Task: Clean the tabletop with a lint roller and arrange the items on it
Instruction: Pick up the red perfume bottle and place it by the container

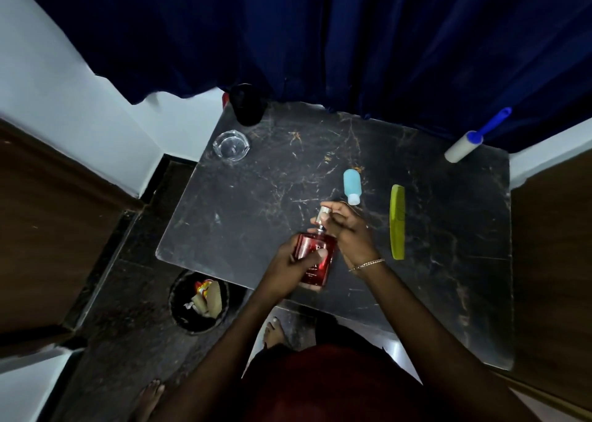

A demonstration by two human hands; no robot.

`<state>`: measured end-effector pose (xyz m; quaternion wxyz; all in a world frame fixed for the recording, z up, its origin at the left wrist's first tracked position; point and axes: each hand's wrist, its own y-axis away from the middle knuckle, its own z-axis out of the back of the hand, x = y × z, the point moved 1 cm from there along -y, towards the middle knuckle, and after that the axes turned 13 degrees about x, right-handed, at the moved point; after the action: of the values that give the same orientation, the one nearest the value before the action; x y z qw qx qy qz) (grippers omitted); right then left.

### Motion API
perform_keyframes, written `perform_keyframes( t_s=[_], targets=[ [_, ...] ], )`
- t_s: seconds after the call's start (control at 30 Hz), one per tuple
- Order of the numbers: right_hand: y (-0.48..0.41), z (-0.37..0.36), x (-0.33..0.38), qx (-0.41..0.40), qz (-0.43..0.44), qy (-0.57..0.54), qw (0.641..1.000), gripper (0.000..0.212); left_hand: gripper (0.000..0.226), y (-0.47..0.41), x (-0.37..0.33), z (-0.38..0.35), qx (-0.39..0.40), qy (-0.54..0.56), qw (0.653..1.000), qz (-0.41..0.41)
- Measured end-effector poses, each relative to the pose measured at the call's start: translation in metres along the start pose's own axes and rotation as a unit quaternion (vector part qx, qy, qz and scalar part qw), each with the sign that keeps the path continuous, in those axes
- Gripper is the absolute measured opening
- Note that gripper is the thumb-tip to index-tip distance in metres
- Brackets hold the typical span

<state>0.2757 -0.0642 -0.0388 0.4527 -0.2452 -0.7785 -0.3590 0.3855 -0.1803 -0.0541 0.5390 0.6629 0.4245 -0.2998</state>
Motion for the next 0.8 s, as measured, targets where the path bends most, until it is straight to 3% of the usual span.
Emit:
perform_keyframes(
  t_s=[0.23,0.47,0.8],
  targets=[
    [0.019,-0.045,0.004,0.032,0.026,0.061,0.997,0.026,0.035,0.044,-0.017,0.023,-0.001,0.017,1.000,-0.008],
    [0.034,-0.064,0.019,0.063,0.070,0.209,0.973,0.029,0.035,0.065,-0.026,0.044,-0.007,-0.026,0.999,-0.041],
    [0.046,-0.075,0.038,0.084,0.103,0.252,0.959,0.033,0.036,0.070,-0.038,0.054,0.009,-0.063,0.996,-0.063]
  ],
)
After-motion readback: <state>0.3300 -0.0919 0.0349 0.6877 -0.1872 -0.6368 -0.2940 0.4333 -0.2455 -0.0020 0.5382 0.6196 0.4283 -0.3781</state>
